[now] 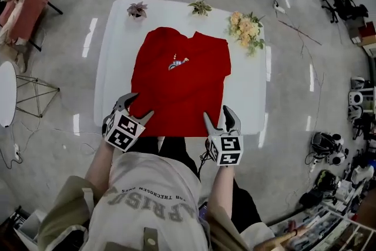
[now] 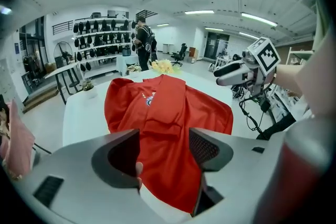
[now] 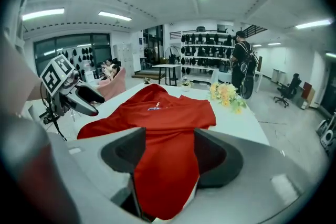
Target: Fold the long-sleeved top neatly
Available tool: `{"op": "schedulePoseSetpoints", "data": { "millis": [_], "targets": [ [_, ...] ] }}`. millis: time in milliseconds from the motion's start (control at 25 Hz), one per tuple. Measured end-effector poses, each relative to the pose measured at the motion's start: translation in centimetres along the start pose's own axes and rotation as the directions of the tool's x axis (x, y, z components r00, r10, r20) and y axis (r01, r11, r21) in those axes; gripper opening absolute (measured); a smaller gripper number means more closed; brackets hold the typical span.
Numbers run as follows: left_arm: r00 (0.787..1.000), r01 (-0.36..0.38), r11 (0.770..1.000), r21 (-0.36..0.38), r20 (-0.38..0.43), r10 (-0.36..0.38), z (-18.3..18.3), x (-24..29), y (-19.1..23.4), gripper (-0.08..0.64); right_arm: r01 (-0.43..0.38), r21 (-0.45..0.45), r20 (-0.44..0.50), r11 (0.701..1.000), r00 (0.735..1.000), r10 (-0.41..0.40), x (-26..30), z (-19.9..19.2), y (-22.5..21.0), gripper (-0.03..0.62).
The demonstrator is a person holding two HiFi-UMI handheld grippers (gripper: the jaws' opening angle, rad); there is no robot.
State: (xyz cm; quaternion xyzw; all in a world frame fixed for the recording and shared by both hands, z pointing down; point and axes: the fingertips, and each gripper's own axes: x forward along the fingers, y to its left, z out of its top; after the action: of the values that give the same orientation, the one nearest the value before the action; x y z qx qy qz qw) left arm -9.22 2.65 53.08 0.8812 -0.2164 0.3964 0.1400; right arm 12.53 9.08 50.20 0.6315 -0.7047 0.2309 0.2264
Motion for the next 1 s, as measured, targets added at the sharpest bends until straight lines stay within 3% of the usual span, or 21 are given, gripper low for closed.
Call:
{"op": "schedulePoseSetpoints", "data": {
  "millis": [360, 560, 720, 1000],
  "targets": [
    [1.0, -0.011, 1.0, 0.004, 0.004, 0.011, -0.9, -0.8, -3.7, 0.295, -0.01, -0.03, -0.02, 0.999, 1.0, 0.01, -4.1, -3.9, 1.8, 0.279],
    [0.997, -0.079, 0.996, -0.044, 0.008, 0.08, -1.4, -1.0, -5.7, 0.295, -0.063, -0.054, -0.008, 0.997, 0.998, 0.063, -5.3, -4.8, 0.9, 0.279],
    [0.99, -0.14, 0.986, -0.088, 0.013, 0.142, -2.5, -1.2, -6.5, 0.295, -0.13, -0.127, -0.034, 0.983, 0.991, 0.127, -5.0, -6.1, 0.6, 0.279],
    [0.981, -0.192, 0.974, -0.123, 0.001, 0.194, -3.3, -2.3, -3.5, 0.294, -0.14, -0.157, -0.023, 0.978, 0.99, 0.139, -3.3, -3.9, 0.2, 0.279]
  ]
}}
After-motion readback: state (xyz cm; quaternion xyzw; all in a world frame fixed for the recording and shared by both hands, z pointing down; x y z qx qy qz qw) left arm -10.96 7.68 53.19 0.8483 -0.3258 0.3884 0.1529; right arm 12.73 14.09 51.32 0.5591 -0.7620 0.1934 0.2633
